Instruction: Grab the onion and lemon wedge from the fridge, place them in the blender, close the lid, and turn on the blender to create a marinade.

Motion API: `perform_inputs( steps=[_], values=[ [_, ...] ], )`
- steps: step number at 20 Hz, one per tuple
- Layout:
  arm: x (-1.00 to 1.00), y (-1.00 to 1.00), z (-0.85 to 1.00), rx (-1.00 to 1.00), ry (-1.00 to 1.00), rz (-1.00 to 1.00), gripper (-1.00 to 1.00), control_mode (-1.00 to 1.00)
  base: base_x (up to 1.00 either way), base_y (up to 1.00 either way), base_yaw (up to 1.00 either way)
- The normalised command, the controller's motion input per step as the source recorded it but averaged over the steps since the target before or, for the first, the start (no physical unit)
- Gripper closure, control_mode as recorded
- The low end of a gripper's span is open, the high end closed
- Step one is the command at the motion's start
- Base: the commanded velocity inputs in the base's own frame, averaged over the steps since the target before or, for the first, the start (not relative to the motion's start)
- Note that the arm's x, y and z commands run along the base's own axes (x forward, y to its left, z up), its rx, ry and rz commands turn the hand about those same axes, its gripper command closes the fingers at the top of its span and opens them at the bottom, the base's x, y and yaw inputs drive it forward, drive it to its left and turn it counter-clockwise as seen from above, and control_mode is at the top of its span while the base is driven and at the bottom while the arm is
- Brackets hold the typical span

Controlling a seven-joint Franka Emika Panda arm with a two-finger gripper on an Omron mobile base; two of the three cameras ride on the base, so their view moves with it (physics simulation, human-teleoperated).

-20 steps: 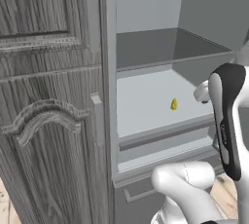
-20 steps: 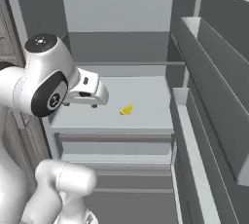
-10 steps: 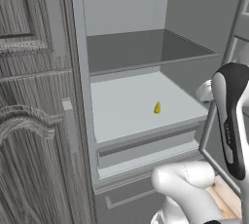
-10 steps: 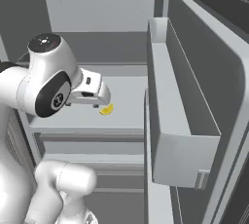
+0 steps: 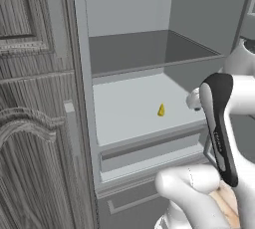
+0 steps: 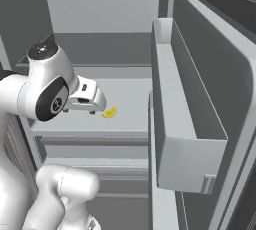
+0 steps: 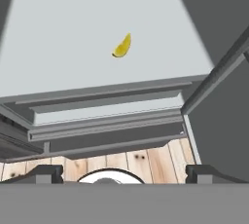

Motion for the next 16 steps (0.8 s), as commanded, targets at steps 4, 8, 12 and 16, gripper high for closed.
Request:
perform_inputs(
  steps=[4, 8, 12, 16],
  values=[
    [0.63, 0.46, -0.58, 0.01, 0.0, -0.05, -1.0, -1.0, 0.0, 0.0, 0.0],
    [0.62, 0.26, -0.58, 0.04, 0.01, -0.06, -1.0, -1.0, 0.0, 0.0, 0.0],
    [0.58, 0.04, -0.62, 0.0, 0.05, -0.02, -1.0, -1.0, 0.0, 0.0, 0.0],
    [0.92, 0.02, -0.55, 0.0, 0.03, -0.03, -1.0, -1.0, 0.0, 0.0, 0.0]
  ],
)
